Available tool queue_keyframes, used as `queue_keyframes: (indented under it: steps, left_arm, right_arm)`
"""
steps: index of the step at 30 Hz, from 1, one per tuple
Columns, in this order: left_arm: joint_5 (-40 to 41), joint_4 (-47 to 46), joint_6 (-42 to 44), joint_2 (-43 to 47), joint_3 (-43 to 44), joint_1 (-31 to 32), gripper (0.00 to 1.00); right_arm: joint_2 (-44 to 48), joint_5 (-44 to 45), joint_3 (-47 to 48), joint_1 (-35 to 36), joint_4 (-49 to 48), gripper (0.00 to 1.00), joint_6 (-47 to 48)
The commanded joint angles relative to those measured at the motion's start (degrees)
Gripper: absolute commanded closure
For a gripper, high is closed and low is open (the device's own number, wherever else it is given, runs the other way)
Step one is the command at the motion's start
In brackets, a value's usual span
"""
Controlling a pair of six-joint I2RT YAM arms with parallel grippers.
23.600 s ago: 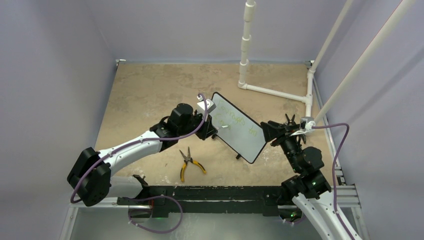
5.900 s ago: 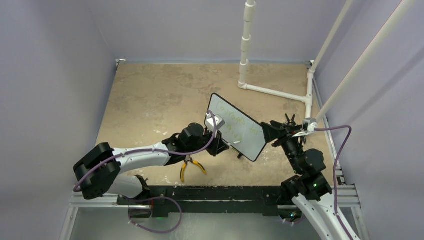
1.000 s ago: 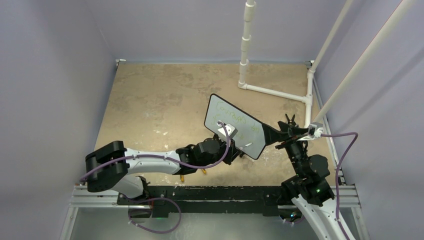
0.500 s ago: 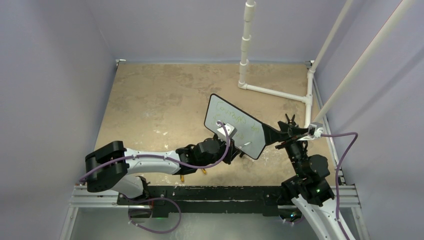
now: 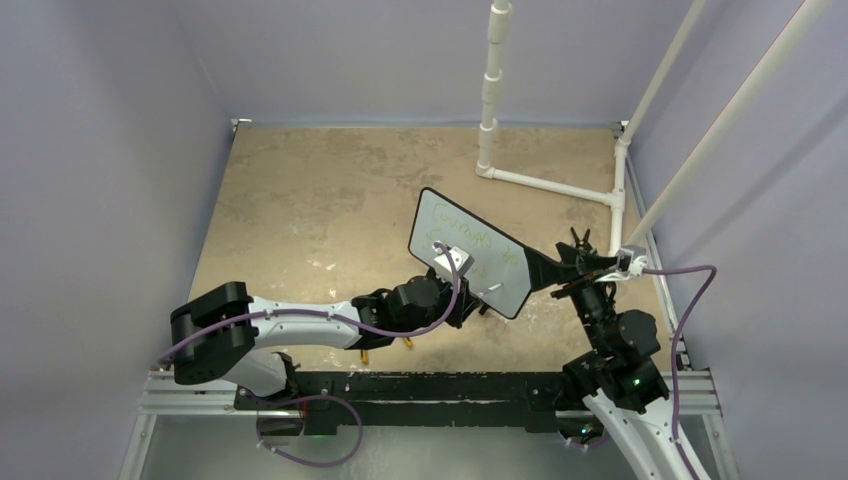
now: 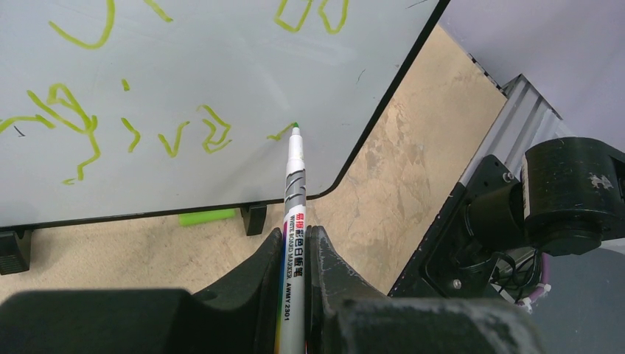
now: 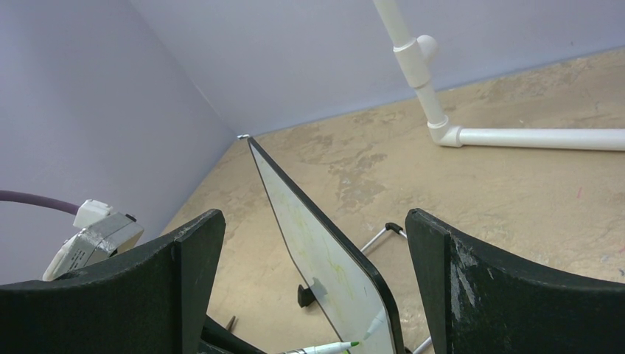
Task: Write a sentence on the whiteboard
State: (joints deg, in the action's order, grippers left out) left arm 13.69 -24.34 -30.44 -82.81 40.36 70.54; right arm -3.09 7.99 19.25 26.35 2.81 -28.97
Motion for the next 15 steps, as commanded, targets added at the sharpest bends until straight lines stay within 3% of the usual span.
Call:
queue_keyframes:
  steps: [1,15]
  left_arm:
    - [0.01,-1.06,0.03,0.36,2.36,0.21,1.00]
    - [-0.25,-0.25,-0.35,-0.78,3.10,0.21,1.00]
  right_arm:
    - [0.88,0.38,-0.08,0.28,-0.70,0.05,-0.30]
    - [1.10,0.35,-0.08,0.28,-0.74,0.05,-0.38]
